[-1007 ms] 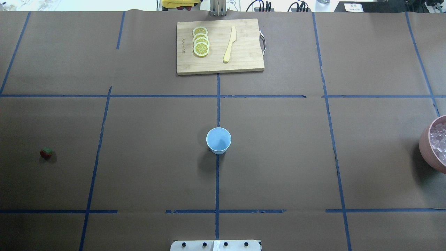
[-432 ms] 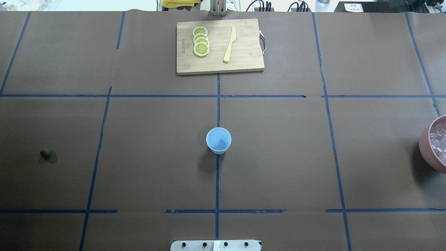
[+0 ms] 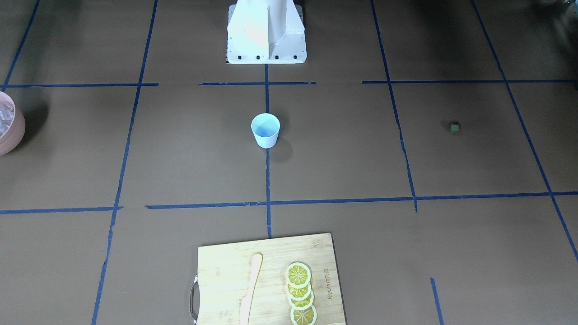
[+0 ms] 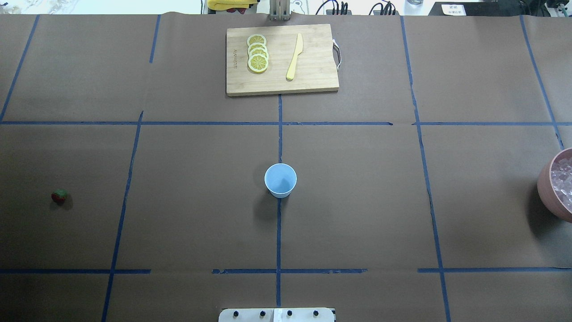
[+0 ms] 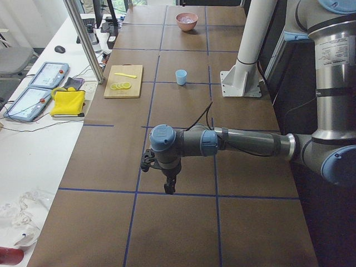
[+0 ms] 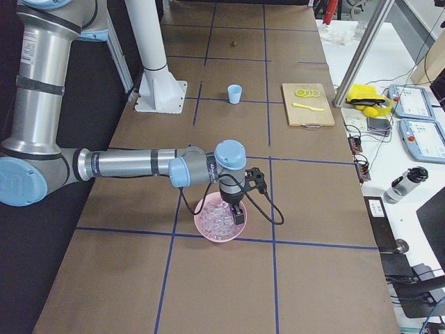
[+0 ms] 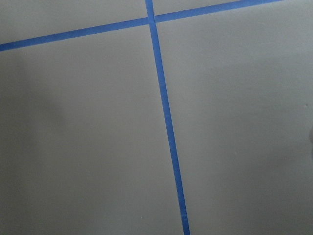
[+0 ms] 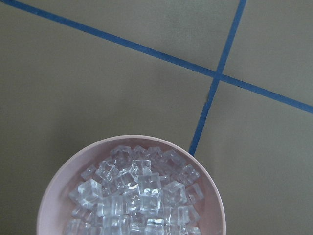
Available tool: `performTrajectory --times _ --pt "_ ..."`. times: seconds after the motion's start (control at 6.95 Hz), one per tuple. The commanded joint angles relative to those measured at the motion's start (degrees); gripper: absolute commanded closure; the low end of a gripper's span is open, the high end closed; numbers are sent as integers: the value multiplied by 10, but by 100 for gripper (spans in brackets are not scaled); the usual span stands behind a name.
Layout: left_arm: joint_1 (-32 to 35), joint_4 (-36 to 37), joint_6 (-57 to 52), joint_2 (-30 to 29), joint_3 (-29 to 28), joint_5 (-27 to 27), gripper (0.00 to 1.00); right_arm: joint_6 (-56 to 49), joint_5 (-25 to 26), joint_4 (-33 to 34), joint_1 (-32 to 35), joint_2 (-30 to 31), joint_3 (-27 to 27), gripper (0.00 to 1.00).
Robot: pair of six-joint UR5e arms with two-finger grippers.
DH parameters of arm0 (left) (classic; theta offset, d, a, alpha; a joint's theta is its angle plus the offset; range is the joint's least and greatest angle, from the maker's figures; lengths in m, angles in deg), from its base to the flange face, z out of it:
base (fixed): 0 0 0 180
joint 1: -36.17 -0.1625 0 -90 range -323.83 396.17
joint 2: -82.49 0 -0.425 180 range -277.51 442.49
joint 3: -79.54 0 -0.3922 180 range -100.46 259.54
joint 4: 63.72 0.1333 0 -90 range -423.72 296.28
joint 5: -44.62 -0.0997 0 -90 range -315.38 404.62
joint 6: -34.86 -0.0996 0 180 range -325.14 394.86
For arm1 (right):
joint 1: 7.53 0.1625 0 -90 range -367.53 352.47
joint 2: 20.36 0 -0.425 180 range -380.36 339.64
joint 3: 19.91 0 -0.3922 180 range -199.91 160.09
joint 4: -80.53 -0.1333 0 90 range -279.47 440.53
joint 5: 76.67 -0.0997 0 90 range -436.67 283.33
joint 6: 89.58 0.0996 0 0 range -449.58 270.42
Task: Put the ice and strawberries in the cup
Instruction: 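Grasp an ice cube from the pink bowl with the right gripper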
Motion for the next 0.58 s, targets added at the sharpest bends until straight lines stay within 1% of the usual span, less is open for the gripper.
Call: performTrajectory --times 0.0,0.14,0.43 --pt "0 0 1 0 1 1 0 21 12 -46 -54 0 -32 1" --pt "0 0 1 0 1 0 0 66 34 -47 -84 0 -31 1" --pt "0 0 1 0 1 0 0 68 46 -47 -93 -1 -31 3"
